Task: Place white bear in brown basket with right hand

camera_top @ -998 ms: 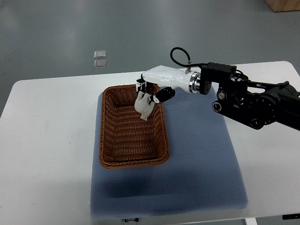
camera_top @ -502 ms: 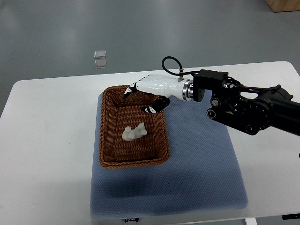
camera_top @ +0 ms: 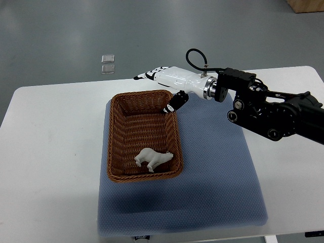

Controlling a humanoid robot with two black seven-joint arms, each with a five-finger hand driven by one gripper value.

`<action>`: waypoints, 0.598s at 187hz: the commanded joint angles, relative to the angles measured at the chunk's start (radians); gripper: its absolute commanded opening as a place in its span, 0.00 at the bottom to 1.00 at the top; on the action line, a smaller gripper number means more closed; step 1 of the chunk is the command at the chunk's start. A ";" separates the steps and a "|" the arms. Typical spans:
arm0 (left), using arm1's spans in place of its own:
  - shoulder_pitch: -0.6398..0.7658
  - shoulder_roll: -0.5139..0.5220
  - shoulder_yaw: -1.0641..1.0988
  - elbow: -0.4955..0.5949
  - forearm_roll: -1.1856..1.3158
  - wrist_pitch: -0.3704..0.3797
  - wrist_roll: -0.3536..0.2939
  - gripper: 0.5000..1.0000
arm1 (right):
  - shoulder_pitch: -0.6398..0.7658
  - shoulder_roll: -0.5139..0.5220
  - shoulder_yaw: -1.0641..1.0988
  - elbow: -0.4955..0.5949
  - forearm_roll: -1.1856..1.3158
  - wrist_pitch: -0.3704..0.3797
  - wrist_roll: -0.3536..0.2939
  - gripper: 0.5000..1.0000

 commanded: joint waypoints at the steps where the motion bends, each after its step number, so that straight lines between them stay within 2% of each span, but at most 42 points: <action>1: 0.000 0.000 -0.001 0.000 0.000 0.000 0.000 1.00 | -0.049 0.005 0.103 -0.016 0.078 -0.003 -0.027 0.83; 40: 0.000 0.000 0.001 0.000 0.000 0.000 0.000 1.00 | -0.152 0.019 0.341 -0.096 0.325 -0.008 -0.041 0.83; 76: 0.000 0.000 0.001 0.000 0.000 0.000 0.000 1.00 | -0.193 0.051 0.420 -0.184 0.624 -0.065 -0.065 0.83; 112: 0.000 0.000 -0.001 0.000 0.000 0.000 0.000 1.00 | -0.270 0.057 0.522 -0.210 0.759 -0.065 -0.068 0.83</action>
